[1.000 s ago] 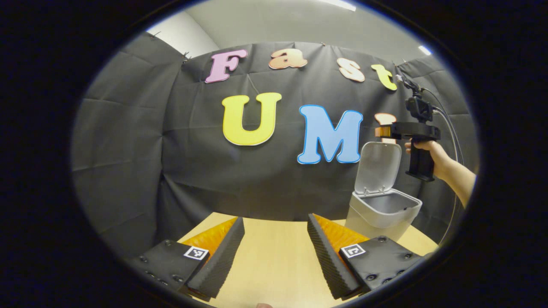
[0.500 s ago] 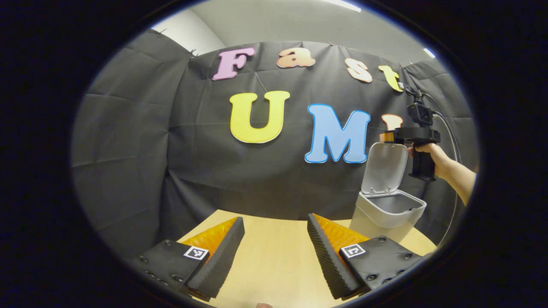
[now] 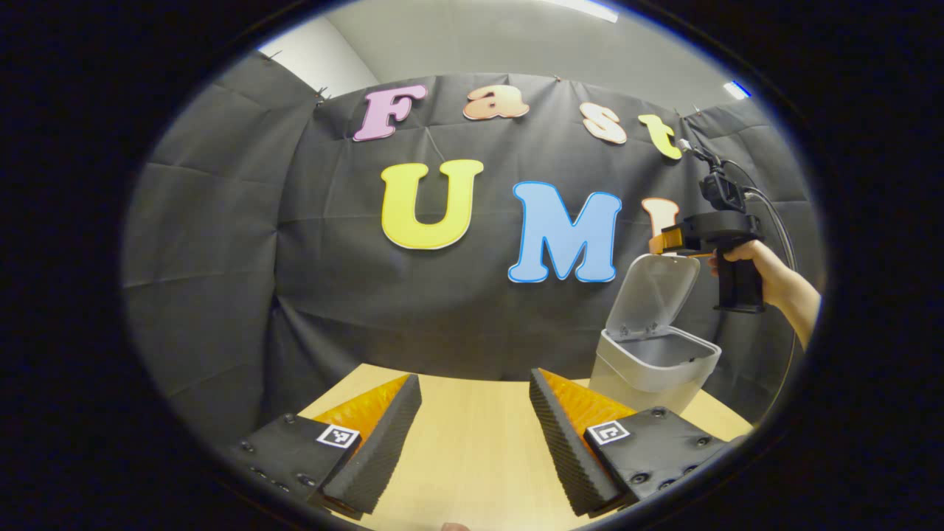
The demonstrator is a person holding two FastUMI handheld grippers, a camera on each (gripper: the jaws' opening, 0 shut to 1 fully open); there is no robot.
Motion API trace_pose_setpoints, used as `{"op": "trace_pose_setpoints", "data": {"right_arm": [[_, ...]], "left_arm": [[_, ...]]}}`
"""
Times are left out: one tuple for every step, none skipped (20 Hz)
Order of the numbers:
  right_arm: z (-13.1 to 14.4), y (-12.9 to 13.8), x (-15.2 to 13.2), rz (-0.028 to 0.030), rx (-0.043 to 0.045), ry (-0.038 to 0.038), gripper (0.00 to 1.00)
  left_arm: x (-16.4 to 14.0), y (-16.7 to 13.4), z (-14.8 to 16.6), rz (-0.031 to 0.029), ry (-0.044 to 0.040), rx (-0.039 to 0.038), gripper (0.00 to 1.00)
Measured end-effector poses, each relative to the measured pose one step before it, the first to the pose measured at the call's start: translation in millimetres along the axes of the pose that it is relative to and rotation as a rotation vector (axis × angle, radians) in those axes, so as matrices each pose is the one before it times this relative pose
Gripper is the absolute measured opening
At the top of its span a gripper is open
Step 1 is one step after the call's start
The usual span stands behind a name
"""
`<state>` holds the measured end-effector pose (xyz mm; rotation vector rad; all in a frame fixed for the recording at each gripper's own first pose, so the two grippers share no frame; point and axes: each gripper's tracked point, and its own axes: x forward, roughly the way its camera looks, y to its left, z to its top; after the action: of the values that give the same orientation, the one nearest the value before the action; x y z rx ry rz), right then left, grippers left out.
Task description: Press the lid of the desktop garbage bin to open it, pick up the crumpled paper on the desktop and throw it into the bin, then pick up the pop can on the desktop and drop it into the bin, and finally close the garbage bin lid.
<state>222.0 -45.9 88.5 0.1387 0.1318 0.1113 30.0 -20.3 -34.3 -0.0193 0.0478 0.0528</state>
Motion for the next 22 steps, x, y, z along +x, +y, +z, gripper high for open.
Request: {"op": "trace_pose_setpoints", "data": {"right_arm": [[-7.10,0.92,-5.72,0.00625,-0.00119,0.01907,0.91],[-7.08,0.45,-5.14,0.00549,-0.00040,0.01869,0.91],[-7.57,0.23,-4.56,0.00432,0.00053,0.01995,0.91],[-10.39,0.06,-2.71,0.00234,0.00460,0.02958,0.91],[-14.23,0.53,-0.58,0.00101,0.00169,0.03923,0.91],[-17.15,0.22,0.60,0.00296,-0.00407,0.04409,0.91],[-15.24,1.60,0.71,0.00415,-0.00279,0.03802,0.91],[-14.47,0.84,1.33,0.00415,-0.00021,0.03278,0.91],[-12.05,1.10,0.20,0.00285,0.00149,0.02435,0.91],[-7.98,-0.37,0.32,-0.00232,0.00508,0.01059,0.91],[-6.22,-0.12,-0.34,-0.00533,0.00394,0.00538,0.91],[-5.55,0.40,0.59,-0.00276,0.00217,0.00294,0.91],[-7.10,1.14,0.74,-0.00381,-0.00888,0.00714,0.91],[-7.57,0.34,1.51,-0.00540,-0.01955,0.01115,0.91],[-6.52,-1.02,0.97,-0.00696,-0.01081,0.01211,0.91],[-5.60,-0.44,1.34,-0.00453,-0.00494,0.00972,0.91],[-6.09,-0.91,-0.06,-0.00963,0.00130,0.01179,0.91],[-0.07,-1.22,-0.70,-0.00118,0.01068,-0.00918,0.92],[-0.82,-0.67,-1.98,-0.00210,0.01244,-0.01305,0.97],[-1.26,0.86,-2.30,0.00053,0.00377,-0.00207,0.96],[-2.23,0.52,-2.13,-0.00403,-0.00183,-0.00679,0.96],[-1.14,-0.07,-2.04,-0.00350,-0.00193,0.00132,0.96]], "left_arm": [[-0.01,-2.21,-1.04,-0.00586,0.00114,0.00292,0.95],[-0.13,-2.55,-1.13,-0.00581,0.00035,0.00145,0.95],[0.11,-2.85,-0.01,-0.00709,-0.00148,0.00041,0.95],[0.21,-3.46,0.45,-0.00772,-0.00107,0.00079,0.96],[-0.21,-2.13,0.10,-0.00519,-0.00030,0.00205,0.96],[0.94,-2.02,-0.04,-0.00575,-0.00130,0.00238,0.96],[-0.26,-1.51,-0.25,-0.00483,-0.00116,0.00351,0.97],[0.59,-1.39,-0.24,-0.00296,-0.00062,0.00583,0.97],[-0.51,-0.54,0.04,-0.00137,-0.00049,0.00757,0.97],[0.54,-0.62,-1.15,-0.00032,0.00152,0.00746,0.97],[-0.16,0.16,-1.50,0.00019,0.00332,0.00384,0.97],[1.16,0.18,-2.06,-0.00212,0.00336,-0.00173,0.96],[-0.35,-0.27,-1.67,-0.00259,0.00372,-0.00583,0.97],[-0.06,-0.51,0.40,-0.00147,0.00120,-0.00463,0.97],[-0.65,0.76,0.13,-0.00030,0.00024,-0.00144,0.97],[0.28,-0.35,-1.31,-0.00082,0.00070,0.00073,0.97],[-0.26,0.42,0.11,-0.00091,-0.00168,0.00026,0.97],[0.47,0.66,0.46,-0.00156,0.00011,-0.00145,0.97],[0.71,1.01,-0.57,0.00034,0.00127,-0.00266,0.97],[1.35,1.49,-0.66,-0.00087,0.00176,-0.00482,0.97],[-1.10,0.66,-0.99,-0.00124,0.00247,-0.00603,0.97],[1.10,-0.69,-1.37,-0.00286,0.00100,-0.00529,0.97]]}}
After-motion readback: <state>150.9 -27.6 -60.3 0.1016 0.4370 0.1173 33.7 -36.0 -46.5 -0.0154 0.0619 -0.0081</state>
